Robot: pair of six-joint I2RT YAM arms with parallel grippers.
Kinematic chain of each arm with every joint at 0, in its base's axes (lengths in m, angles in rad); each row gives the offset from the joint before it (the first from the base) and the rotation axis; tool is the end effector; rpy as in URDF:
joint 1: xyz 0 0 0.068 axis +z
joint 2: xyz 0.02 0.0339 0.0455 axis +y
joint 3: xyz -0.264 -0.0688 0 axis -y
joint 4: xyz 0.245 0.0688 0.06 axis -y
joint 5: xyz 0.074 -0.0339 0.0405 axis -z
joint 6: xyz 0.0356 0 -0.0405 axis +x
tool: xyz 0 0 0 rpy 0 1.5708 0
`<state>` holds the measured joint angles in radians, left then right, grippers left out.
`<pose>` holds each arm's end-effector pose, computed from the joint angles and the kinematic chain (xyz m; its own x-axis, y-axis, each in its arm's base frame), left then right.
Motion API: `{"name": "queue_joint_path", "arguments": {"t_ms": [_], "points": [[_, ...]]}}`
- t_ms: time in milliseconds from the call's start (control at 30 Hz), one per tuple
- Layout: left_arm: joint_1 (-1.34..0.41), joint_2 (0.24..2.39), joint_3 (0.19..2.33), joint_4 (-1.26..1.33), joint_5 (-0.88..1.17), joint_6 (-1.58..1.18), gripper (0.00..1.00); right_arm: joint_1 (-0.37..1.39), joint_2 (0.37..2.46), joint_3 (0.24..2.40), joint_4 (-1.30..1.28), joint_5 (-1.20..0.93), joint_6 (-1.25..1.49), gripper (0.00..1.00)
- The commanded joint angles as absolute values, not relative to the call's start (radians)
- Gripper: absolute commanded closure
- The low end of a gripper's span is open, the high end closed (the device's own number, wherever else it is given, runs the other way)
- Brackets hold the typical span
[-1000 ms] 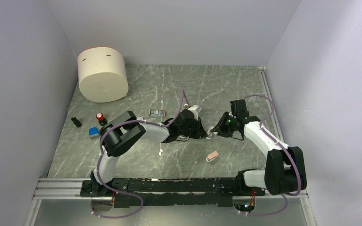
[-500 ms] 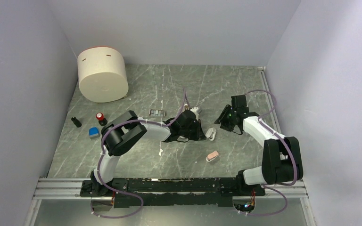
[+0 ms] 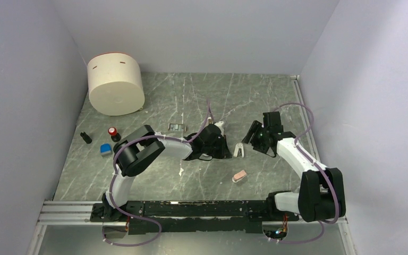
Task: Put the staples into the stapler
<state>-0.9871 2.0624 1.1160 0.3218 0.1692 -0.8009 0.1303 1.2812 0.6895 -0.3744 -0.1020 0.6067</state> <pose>0.2292 -0.3580 0.1187 -0.8689 0.0314 -0.4939 0.3935 0.6491 -0.6510 0.2411 0.0352 0.1896 -0.7766 0.4703 -0.4193 0.3117 0.8651 0.3930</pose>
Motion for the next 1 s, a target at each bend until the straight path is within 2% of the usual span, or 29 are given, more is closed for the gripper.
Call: {"name": "queue_joint_path", "arguments": {"t_ms": [0, 100, 433, 567, 800, 967], "points": [[-1.0, 2.011, 1.085, 0.279, 0.148, -0.777, 0.88, 0.134, 1.262, 0.658, -0.43, -0.102, 0.549, 0.38], [-1.003, 1.986, 1.082, 0.287, 0.143, -0.77, 0.85, 0.139, 1.273, 0.657, -0.446, -0.141, 0.525, 0.45], [-1.008, 1.949, 1.073, 0.326, 0.15, -0.769, 0.69, 0.153, 1.321, 0.634, -0.408, -0.227, 0.493, 0.53], [-1.008, 1.942, 1.072, 0.332, 0.149, -0.766, 0.64, 0.158, 1.353, 0.631, -0.381, -0.219, 0.495, 0.61], [-1.008, 1.936, 1.086, 0.312, 0.142, -0.756, 0.53, 0.158, 1.371, 0.61, -0.346, -0.21, 0.521, 0.87], [-1.008, 1.915, 1.085, 0.295, 0.105, -0.753, 0.43, 0.158, 1.367, 0.573, -0.297, -0.256, 0.557, 0.98]]}}
